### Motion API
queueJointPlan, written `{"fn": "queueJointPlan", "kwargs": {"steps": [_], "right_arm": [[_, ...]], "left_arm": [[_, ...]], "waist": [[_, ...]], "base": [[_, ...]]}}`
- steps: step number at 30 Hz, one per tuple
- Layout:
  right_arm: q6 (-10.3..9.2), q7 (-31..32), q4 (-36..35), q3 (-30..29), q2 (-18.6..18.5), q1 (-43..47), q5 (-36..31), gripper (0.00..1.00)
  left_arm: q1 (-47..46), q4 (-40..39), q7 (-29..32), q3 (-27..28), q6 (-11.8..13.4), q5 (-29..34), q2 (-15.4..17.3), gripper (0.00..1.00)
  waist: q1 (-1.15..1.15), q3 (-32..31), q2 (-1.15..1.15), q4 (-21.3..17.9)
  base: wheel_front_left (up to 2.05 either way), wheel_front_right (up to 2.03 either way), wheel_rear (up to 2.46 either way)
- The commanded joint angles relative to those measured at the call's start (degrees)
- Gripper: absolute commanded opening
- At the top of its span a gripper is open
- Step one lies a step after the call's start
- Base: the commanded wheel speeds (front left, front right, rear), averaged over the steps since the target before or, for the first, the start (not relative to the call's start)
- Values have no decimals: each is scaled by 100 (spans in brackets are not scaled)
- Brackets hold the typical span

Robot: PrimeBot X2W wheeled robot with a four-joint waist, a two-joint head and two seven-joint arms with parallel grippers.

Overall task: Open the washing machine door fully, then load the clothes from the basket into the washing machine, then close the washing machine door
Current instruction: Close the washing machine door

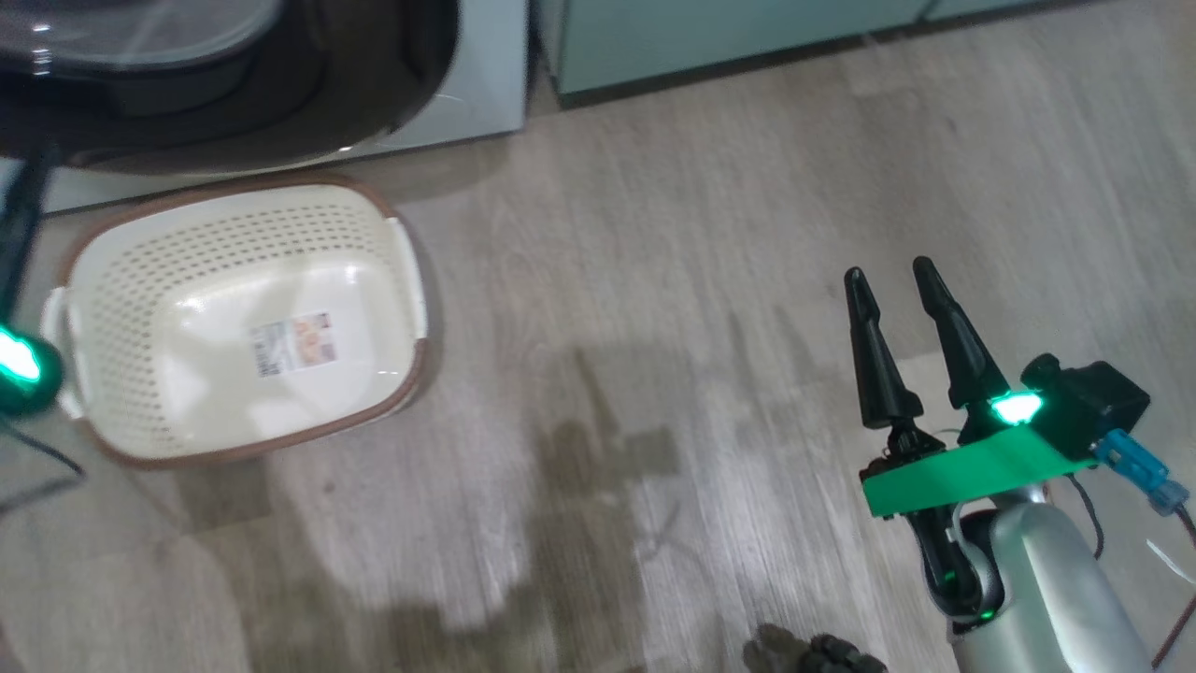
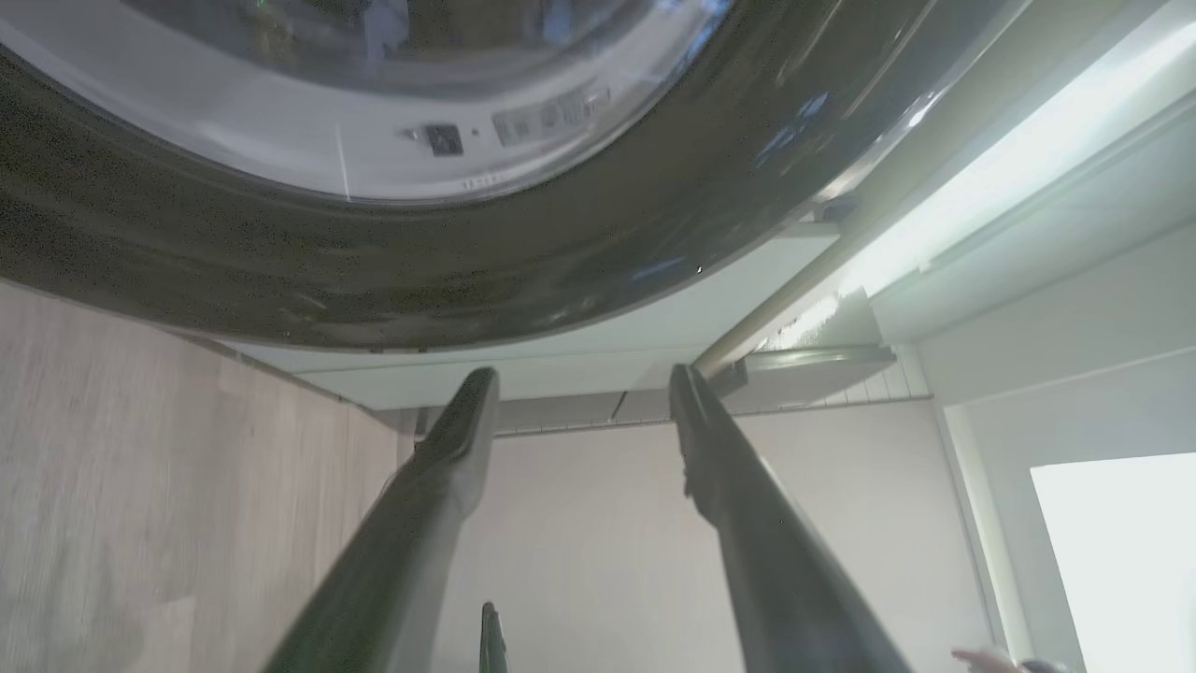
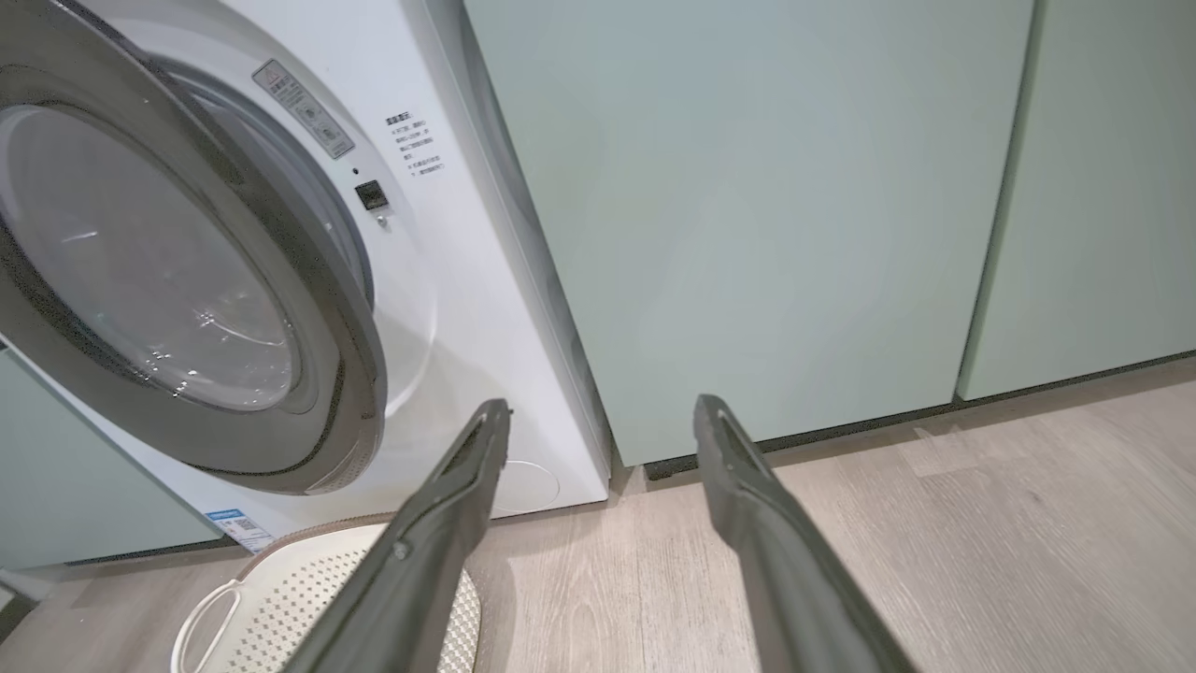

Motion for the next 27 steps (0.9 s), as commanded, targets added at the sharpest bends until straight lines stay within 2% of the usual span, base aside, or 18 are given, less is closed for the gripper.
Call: {"fn": "queueJointPlan", "kwargs": {"steps": [1, 7, 13, 21, 24, 27], "right_arm": [[0, -53, -147, 112, -18, -13, -42, 100], [0, -52, -6, 94, -18, -46, -268, 100], [0, 58, -1, 18, -18, -18, -455, 100], [0, 286, -146, -100, -18, 64, -610, 100], [0, 358, -206, -163, -18, 120, -637, 100], [0, 428, -265, -196, -18, 163, -667, 100]], "left_arm": [[-23, -224, -31, 222, -59, -16, 183, 100], [719, -226, -357, 388, -546, -1, -601, 100], [1222, -182, -666, 369, -820, 42, -1140, 100], [1846, -437, -1539, -84, -911, 199, -1276, 100], [2038, -707, -2040, -373, -913, 224, -1278, 100], [2180, -968, -2632, -667, -914, 537, -1279, 100]], "waist": [[0, -121, 0, 197], [0, -312, 0, 635], [0, -479, 0, 1060], [0, -649, 0, 1433], [0, -731, 0, 1552], [0, -814, 0, 1641]], "base": [[0, 0, 0], [0, 0, 0], [0, 0, 0], [0, 0, 0], [0, 0, 0], [0, 0, 0]]}}
